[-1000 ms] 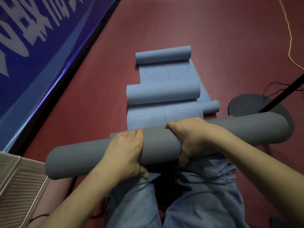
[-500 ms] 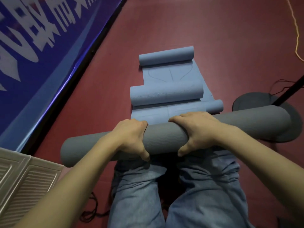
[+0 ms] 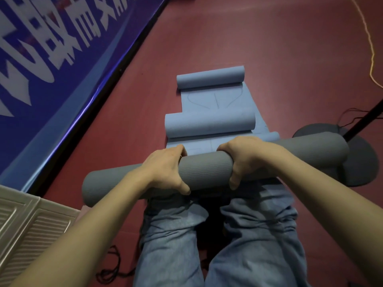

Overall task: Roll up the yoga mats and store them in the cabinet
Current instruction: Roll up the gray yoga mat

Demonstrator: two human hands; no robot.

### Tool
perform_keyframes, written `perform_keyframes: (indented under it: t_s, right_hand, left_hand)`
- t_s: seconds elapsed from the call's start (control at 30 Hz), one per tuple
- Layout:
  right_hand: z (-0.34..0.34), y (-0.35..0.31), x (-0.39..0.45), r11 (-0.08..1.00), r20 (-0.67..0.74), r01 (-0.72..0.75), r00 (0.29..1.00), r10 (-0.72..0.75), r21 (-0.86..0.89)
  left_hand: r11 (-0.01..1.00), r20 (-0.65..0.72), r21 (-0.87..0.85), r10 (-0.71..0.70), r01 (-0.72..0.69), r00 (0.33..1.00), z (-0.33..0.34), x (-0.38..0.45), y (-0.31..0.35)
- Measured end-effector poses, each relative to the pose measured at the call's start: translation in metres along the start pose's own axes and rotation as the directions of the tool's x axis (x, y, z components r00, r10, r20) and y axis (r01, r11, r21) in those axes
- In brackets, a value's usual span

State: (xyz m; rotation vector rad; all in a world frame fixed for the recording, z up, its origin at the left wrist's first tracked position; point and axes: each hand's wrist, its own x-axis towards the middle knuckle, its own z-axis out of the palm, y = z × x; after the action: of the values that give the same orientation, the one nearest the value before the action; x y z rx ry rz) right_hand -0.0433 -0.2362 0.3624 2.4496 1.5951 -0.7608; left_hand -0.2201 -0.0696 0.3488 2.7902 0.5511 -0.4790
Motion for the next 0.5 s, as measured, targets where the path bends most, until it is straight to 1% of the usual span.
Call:
perform_keyframes:
  t_s: [0.1, 0.2, 0.4, 0.5]
  right_hand:
    - [-0.002, 0.004, 0.003, 0.999, 0.038, -0.012, 0.999, 0.011, 0.038]
    - [-0.004, 0.005, 0.003, 0.998, 0.046, -0.014, 0.999, 0.011, 0.062]
    - [-0.002, 0.003, 0.003, 0.998, 0.082, -0.013, 0.997, 0.008, 0.056]
    - [-0.004, 0.001, 0.0, 0.996, 0.088, -0.015, 0.996, 0.008, 0.086]
  left_hand:
    - [0.996, -0.027, 0.081, 0.022, -0.02, 0.999, 0.001, -0.002, 0.003]
    - [0.983, -0.037, 0.181, 0.037, -0.03, 0.999, 0.009, -0.004, 0.008]
    - [0.977, -0.049, 0.21, 0.032, -0.021, 0.998, 0.012, 0.001, 0.004]
    - [0.988, 0.023, 0.157, -0.01, 0.007, 1.0, 0.001, 0.009, 0.0]
